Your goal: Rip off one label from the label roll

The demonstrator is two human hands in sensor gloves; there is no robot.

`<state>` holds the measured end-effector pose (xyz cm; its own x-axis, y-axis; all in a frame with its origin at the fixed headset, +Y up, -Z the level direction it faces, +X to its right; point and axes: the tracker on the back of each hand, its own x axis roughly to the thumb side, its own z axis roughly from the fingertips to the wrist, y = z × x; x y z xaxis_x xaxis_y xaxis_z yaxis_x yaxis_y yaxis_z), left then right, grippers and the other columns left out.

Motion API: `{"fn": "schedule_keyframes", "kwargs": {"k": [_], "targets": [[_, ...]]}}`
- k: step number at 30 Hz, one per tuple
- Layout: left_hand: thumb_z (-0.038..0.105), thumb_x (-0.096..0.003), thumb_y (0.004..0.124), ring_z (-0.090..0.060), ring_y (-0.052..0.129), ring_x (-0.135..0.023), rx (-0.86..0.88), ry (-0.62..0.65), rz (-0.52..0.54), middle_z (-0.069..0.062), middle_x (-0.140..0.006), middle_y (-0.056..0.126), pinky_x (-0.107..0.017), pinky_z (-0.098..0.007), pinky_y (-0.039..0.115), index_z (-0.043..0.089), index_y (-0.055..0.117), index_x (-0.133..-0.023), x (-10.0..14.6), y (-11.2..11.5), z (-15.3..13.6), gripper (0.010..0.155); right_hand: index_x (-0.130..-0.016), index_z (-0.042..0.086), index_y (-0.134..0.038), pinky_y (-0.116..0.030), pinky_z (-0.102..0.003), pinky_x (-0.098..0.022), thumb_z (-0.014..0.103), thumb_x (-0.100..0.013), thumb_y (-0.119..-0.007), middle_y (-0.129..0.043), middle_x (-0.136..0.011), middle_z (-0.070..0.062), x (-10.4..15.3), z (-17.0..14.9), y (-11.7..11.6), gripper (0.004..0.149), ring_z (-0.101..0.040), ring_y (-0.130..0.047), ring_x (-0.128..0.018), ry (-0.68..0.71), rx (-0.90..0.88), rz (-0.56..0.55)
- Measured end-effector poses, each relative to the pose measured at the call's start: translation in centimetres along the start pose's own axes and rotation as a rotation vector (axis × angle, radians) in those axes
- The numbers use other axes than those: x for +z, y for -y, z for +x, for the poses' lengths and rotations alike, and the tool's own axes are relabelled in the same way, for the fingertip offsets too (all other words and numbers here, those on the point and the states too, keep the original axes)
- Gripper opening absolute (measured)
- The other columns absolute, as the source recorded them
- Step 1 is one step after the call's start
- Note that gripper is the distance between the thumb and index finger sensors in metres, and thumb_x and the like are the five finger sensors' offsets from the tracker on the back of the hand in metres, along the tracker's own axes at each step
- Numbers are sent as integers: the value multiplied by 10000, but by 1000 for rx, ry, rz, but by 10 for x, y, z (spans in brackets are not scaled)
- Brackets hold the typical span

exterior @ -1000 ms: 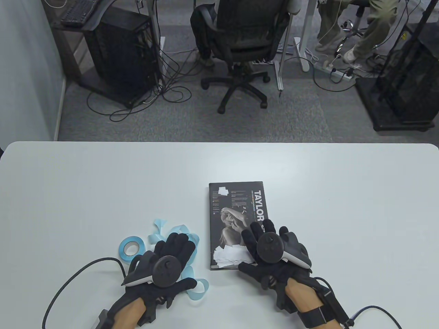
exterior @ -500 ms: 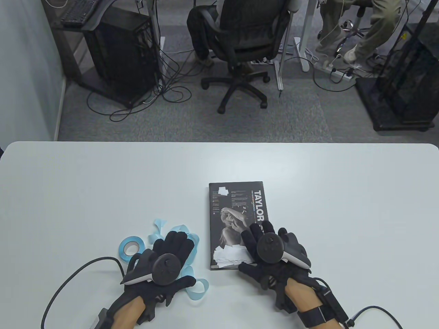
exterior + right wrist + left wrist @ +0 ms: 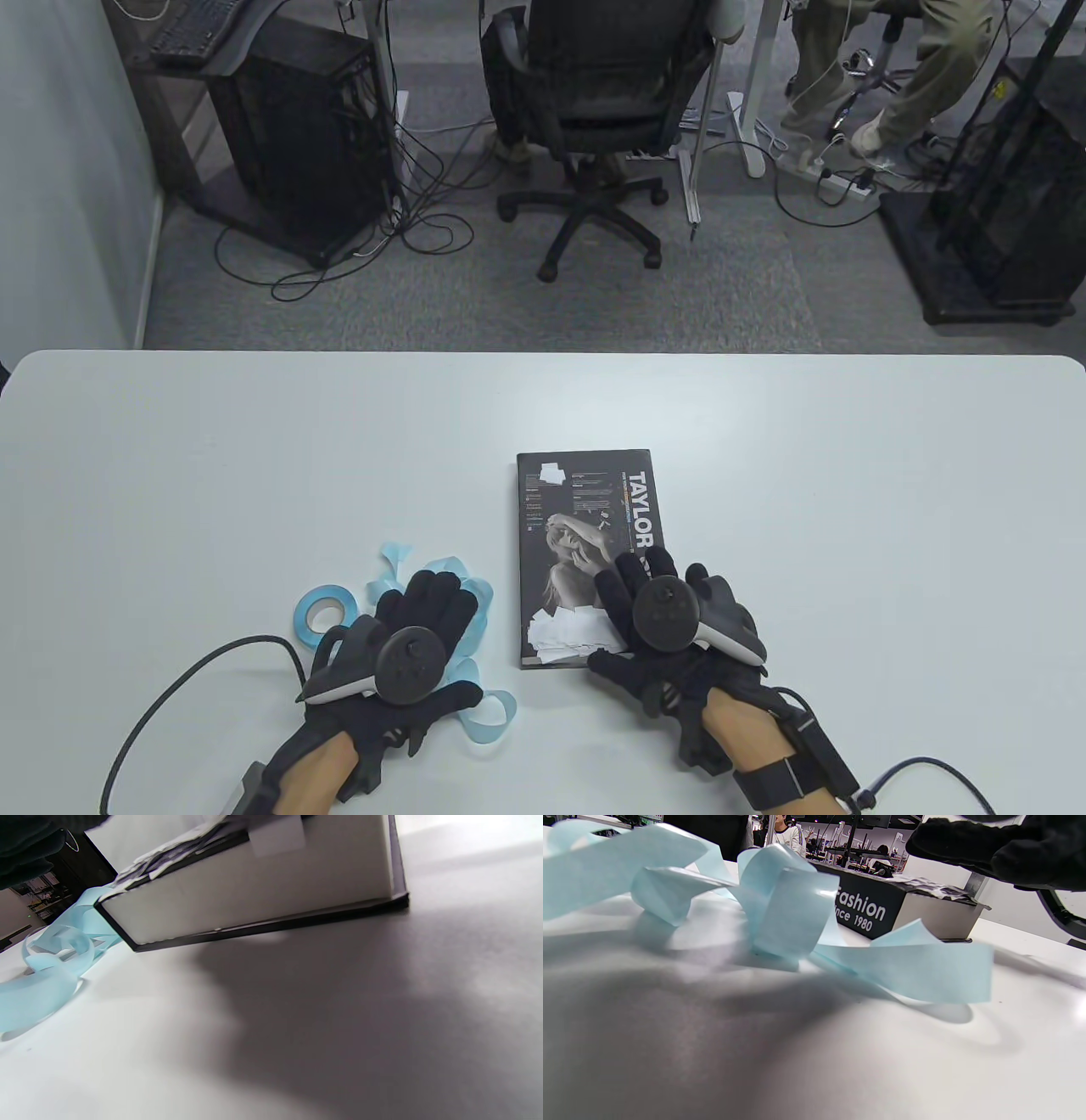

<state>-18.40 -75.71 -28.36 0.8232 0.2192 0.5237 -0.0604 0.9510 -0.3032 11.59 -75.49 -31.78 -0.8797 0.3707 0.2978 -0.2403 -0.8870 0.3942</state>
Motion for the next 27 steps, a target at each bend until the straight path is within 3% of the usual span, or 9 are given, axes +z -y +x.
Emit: {"fn": "schedule_keyframes", "kwargs": {"k": [27], "targets": [[665, -420, 546, -398, -13, -1029, -5, -63, 18, -122, -1077, -85, -681, -647, 137, 175, -1, -1029, 9, -11, -15, 955, -995, 383, -131, 90, -602, -608, 669, -388, -630, 26, -1073, 3, 1, -2, 2, 837, -297, 130, -981, 1, -9, -13]]}}
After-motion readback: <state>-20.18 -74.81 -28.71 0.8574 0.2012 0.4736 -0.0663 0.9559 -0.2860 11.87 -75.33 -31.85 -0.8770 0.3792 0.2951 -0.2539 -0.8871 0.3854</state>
